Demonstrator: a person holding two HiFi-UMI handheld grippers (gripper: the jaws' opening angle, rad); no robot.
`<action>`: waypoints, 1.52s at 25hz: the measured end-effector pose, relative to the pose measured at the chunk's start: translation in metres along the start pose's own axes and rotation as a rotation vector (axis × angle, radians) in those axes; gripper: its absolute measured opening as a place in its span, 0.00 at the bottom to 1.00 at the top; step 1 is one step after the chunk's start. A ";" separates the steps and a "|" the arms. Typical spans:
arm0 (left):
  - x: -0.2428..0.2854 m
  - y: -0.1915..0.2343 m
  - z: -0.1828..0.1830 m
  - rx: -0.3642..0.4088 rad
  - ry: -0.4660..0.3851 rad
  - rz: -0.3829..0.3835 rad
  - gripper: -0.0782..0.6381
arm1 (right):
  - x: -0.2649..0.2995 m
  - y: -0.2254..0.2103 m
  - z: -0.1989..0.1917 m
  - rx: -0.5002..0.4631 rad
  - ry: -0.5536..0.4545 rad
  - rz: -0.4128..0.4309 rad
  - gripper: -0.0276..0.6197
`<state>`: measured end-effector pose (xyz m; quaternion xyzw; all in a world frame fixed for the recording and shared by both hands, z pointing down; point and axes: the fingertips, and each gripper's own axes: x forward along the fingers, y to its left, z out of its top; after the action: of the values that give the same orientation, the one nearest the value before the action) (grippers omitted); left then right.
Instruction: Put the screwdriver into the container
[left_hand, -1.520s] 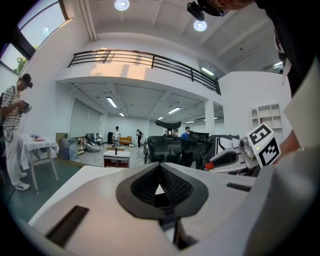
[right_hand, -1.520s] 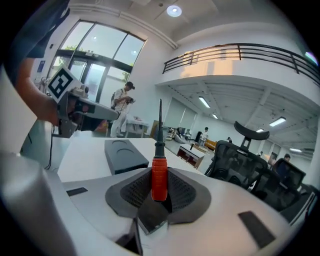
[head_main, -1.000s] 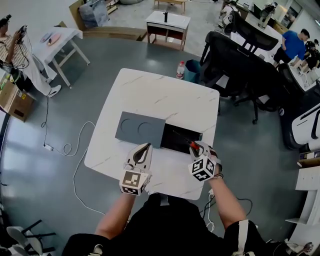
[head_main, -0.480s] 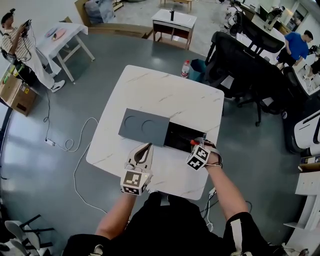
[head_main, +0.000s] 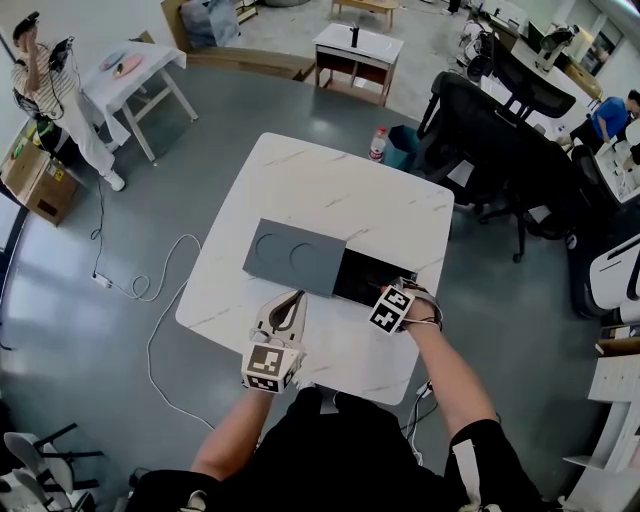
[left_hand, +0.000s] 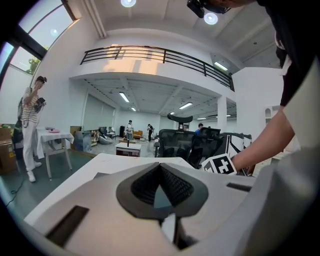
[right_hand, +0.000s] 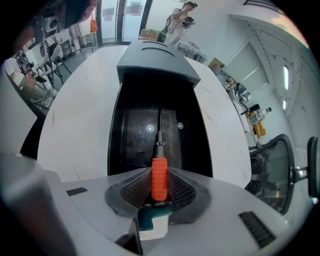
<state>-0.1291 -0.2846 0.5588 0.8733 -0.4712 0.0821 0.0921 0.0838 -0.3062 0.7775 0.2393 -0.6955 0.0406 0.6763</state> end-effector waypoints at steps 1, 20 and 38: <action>0.000 0.001 -0.001 -0.002 0.002 0.002 0.12 | 0.001 0.000 0.000 0.001 0.004 0.007 0.21; 0.013 -0.022 0.016 0.010 -0.018 -0.055 0.12 | -0.148 -0.040 0.024 0.450 -0.523 -0.154 0.14; 0.024 -0.086 0.083 0.025 -0.121 -0.176 0.12 | -0.313 -0.040 -0.021 0.861 -1.074 -0.423 0.08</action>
<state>-0.0398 -0.2774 0.4762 0.9158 -0.3963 0.0264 0.0594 0.1096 -0.2466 0.4681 0.6012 -0.7931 0.0562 0.0797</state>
